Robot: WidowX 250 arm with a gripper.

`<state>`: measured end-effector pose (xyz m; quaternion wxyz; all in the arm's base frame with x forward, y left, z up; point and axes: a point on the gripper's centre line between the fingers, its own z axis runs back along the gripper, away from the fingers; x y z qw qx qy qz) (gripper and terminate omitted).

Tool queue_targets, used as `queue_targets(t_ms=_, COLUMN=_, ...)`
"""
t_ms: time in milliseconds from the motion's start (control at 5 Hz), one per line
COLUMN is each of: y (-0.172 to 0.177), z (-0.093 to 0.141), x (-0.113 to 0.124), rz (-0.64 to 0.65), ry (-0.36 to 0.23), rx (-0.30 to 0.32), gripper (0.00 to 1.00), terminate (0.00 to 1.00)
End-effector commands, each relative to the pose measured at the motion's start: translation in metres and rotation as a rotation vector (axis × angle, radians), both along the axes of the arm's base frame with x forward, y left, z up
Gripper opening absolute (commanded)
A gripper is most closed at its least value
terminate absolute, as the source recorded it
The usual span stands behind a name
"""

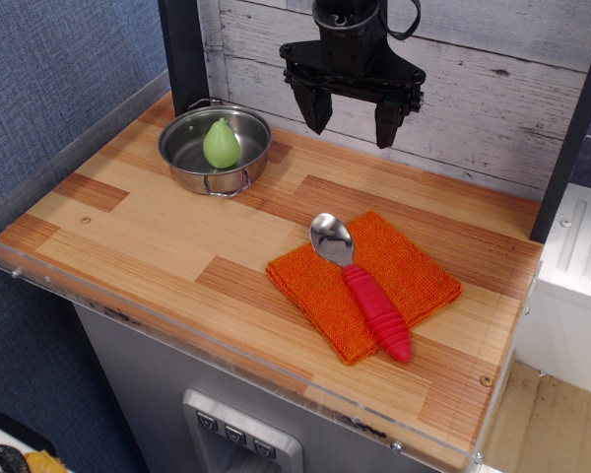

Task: Move the green vegetable from the bowl to behind the cloth

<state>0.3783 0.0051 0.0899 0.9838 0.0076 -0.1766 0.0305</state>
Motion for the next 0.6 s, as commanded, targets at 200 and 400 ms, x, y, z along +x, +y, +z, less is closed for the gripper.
queue_targets(t_ms=200, y=0.023, z=0.003, x=-0.007, rz=0.037, ry=0.031, rx=0.049, gripper=1.0, terminate=0.0)
queue_targets(t_ms=400, y=0.044, z=0.006, x=-0.01, rz=0.045, ry=0.054, rx=0.046, gripper=1.0, terminate=0.0)
